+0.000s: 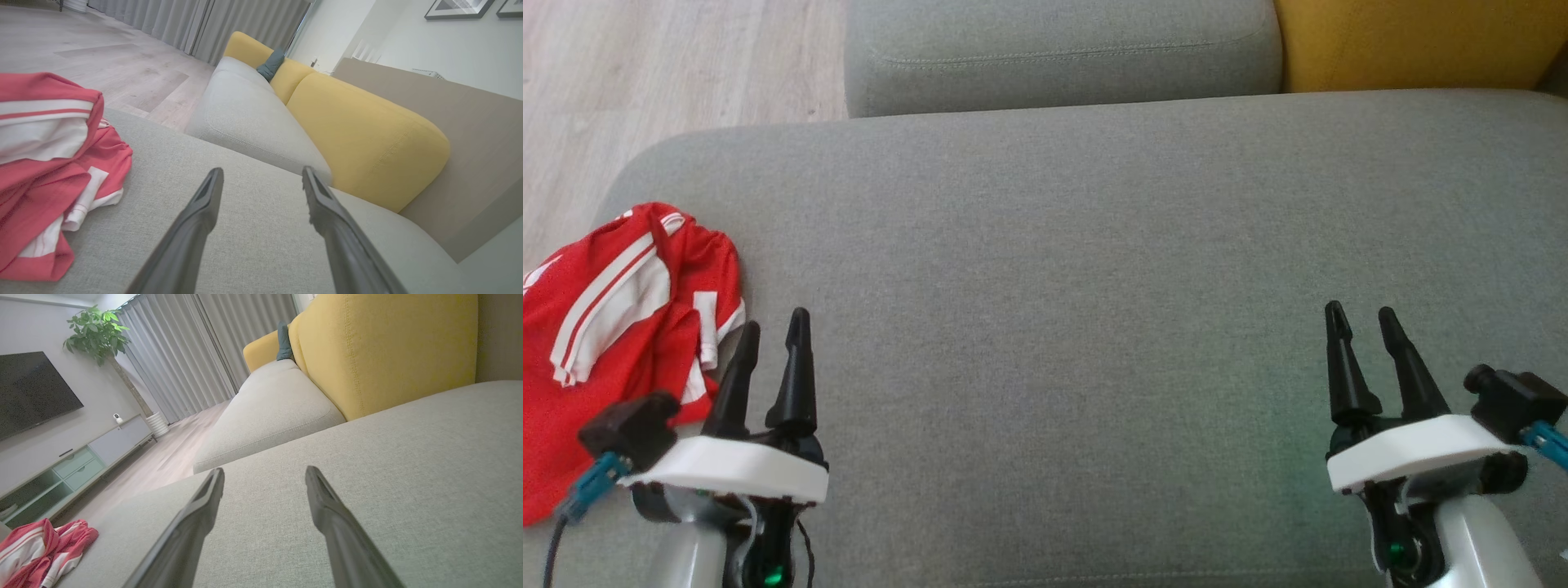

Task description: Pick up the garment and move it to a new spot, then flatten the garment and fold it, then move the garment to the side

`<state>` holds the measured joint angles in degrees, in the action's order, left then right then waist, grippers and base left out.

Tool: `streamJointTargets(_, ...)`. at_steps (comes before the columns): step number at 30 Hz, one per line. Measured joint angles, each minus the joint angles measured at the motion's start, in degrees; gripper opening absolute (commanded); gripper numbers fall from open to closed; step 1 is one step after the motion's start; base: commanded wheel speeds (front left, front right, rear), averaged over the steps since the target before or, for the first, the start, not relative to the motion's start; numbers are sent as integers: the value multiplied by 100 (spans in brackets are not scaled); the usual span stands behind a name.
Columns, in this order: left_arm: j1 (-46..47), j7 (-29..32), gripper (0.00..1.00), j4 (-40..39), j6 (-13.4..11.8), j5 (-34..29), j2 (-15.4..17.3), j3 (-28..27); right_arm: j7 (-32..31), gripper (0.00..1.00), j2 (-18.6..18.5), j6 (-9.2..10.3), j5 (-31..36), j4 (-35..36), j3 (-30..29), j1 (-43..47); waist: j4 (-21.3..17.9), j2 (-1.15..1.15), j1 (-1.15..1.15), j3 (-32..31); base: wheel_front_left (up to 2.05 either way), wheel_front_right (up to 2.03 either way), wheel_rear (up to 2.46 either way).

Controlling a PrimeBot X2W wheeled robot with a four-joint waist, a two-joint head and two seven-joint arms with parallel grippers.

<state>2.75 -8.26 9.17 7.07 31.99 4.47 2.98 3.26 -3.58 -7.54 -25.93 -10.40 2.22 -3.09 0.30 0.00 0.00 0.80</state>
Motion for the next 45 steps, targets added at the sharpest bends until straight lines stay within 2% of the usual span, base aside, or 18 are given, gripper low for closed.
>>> streamJointTargets(14,0,-237,100,201,4,-982,8,22,136,100,55,0,967,-29,-45,1,34,0,0,30,0,0,0)
streamJointTargets(38,-2,-603,100,386,7,-2468,-21,40,390,100,89,0,2083,-22,-135,10,110,0,0,106,0,0,0)
streamJointTargets(45,-3,-603,100,411,8,-2536,-55,20,405,100,90,0,2095,-24,-156,10,134,0,0,93,0,0,0)
